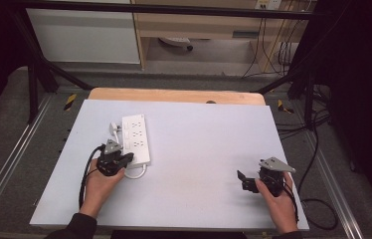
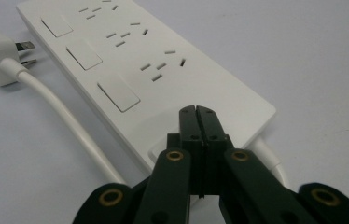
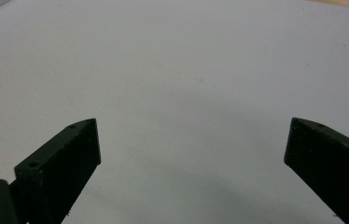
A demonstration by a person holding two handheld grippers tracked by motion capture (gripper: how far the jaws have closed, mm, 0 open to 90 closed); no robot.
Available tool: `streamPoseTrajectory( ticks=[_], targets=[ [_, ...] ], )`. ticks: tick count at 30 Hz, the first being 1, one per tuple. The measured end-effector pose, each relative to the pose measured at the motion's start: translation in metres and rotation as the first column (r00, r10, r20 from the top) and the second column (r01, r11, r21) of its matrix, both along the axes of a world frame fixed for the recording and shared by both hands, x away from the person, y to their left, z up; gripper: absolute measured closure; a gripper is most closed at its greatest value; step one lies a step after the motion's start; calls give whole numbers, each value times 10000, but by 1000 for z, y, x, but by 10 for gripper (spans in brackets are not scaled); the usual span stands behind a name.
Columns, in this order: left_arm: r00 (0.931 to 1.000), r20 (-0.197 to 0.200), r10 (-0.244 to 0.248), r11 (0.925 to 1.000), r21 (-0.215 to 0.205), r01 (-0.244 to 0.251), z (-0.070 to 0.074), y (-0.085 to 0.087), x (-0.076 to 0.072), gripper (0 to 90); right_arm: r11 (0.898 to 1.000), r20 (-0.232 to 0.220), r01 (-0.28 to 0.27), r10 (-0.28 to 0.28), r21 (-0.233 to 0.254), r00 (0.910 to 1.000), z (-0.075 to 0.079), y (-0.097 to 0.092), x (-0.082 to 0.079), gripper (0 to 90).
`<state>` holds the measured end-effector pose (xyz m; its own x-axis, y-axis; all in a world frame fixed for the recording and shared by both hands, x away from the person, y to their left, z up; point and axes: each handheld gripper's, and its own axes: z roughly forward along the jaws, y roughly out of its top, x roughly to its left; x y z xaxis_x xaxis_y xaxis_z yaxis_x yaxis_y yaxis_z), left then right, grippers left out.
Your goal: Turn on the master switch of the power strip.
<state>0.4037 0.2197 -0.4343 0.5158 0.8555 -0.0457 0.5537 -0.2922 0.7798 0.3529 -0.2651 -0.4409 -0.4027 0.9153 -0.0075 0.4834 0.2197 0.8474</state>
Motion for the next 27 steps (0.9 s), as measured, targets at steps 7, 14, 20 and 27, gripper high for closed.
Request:
streamPoseTrajectory(
  ticks=[7,14,20,27],
  targets=[
    [10000,-31,22,10000,-41,-22,0,0,0,900,10000,9,-33,33,-31,10000,0,0,0,39],
    [10000,-78,49,10000,-75,-50,0,1,0,900,10000,-67,-36,36,1,10000,-1,1,0,39],
    [9999,-81,74,9999,-122,-75,0,1,1,900,10000,-87,-8,8,11,10000,-1,1,0,39],
    [9999,-108,80,9999,-151,-82,0,1,1,900,10000,-80,-19,19,1,10000,-1,1,0,39]
  ],
)
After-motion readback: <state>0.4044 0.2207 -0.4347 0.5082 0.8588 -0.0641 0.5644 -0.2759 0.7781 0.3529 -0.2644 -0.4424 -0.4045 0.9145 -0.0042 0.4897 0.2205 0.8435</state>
